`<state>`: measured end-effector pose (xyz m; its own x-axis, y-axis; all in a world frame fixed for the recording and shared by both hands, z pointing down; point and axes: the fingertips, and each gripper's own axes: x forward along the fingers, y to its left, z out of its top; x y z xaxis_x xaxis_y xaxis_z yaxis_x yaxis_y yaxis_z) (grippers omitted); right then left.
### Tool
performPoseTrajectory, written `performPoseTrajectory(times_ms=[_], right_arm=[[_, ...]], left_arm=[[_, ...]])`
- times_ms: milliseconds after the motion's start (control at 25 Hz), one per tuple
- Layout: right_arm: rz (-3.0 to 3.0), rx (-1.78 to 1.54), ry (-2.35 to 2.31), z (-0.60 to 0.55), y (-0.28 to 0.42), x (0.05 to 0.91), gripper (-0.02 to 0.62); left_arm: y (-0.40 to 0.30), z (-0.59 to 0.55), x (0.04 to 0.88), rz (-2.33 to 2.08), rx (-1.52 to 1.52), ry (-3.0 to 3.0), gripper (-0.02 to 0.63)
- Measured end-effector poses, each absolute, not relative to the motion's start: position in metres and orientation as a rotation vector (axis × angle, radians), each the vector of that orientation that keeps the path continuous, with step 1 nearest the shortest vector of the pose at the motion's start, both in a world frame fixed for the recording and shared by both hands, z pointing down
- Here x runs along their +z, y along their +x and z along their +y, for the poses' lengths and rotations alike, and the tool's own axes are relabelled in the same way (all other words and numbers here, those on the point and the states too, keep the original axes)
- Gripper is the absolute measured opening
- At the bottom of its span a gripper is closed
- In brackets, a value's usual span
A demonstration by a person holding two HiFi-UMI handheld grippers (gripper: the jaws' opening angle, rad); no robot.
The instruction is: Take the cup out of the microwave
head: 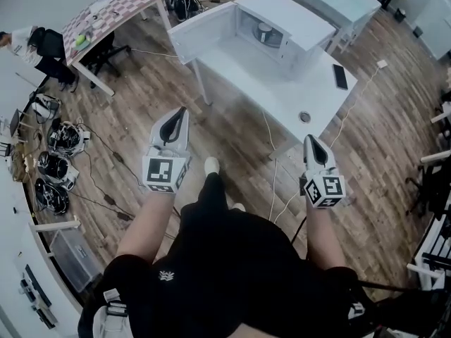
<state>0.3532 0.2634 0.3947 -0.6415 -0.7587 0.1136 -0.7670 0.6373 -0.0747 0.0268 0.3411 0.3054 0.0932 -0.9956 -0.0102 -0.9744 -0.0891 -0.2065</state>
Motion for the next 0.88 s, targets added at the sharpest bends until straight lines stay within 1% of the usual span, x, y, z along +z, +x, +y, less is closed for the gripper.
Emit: performPoseTrajectory(times_ms=[80, 200, 880], right_arm=[[-2.781, 0.139, 1.366, 0.249, 0.346, 0.39, 0.0], [-2.788, 0.138, 1.332, 0.231, 0.32, 0.391, 0.0], [-2.643, 0.109, 1.553, 0.096, 0.23, 0.376, 0.0]], left_arm=[[0.027, 0.326, 0.309, 1.974, -0.194, -2.221, 0.003], [0.019, 0.299, 0.31, 1.943, -0.181, -2.236, 0.003], [-0.086, 0.112, 0.289, 1.814, -0.114, -2.342, 0.003]])
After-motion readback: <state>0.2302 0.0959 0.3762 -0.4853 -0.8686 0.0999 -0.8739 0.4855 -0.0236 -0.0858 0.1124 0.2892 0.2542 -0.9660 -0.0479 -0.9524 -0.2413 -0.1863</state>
